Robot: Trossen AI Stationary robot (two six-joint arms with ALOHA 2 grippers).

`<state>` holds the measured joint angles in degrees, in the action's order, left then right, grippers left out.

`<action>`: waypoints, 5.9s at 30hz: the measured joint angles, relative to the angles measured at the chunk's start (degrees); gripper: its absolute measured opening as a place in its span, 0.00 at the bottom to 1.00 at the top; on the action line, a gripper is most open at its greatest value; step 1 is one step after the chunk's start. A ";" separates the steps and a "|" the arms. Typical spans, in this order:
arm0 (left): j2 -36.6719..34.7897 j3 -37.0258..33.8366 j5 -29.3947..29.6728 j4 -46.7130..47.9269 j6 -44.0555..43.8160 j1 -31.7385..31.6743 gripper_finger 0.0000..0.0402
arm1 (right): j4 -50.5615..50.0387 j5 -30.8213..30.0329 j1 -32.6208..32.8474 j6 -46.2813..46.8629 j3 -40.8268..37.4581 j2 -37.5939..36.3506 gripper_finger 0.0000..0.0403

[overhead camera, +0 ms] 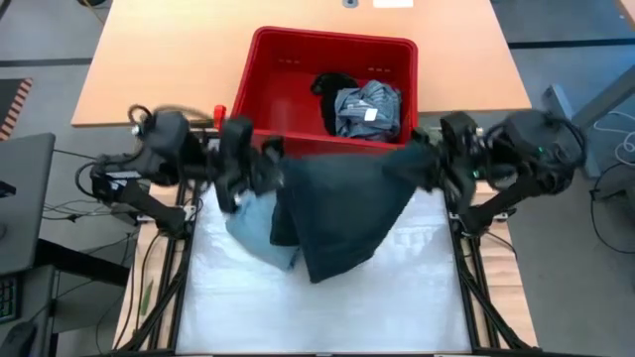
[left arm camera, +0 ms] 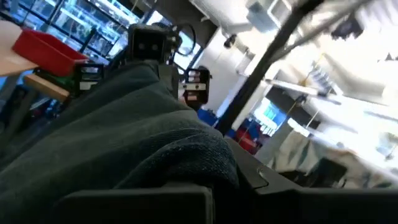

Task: Fold laundry
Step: Fold the black pants from the red laundry bin

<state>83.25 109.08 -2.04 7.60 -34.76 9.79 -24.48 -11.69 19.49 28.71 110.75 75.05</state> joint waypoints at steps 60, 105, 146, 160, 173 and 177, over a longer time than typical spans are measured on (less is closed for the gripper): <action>1.12 -43.50 -3.52 -33.44 -13.84 -22.47 0.00 | -42.22 24.89 -22.10 12.82 -32.23 -26.01 0.65; -3.51 -43.41 -10.63 -24.72 -5.78 -22.00 0.00 | -65.39 17.91 -33.38 -42.54 20.60 27.50 0.65; -5.01 -43.34 -28.22 -56.82 -26.41 -22.20 0.00 | -18.11 -10.45 4.95 8.22 -58.68 -32.59 0.50; -5.10 -43.06 -26.19 -71.54 -35.41 -18.80 0.00 | 46.85 -26.28 15.27 -19.89 -60.99 -9.99 0.05; -5.06 -43.06 -12.24 -70.84 -46.52 -15.31 0.00 | 65.62 -49.20 7.48 -62.39 -40.28 11.86 0.04; -6.00 -42.18 -13.11 -70.75 -45.65 -14.06 0.00 | 66.02 -60.01 5.38 -82.45 -33.30 13.75 0.04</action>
<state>77.25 66.89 -15.16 -63.15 -80.41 -4.27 41.54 -71.70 24.88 -53.74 77.45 88.79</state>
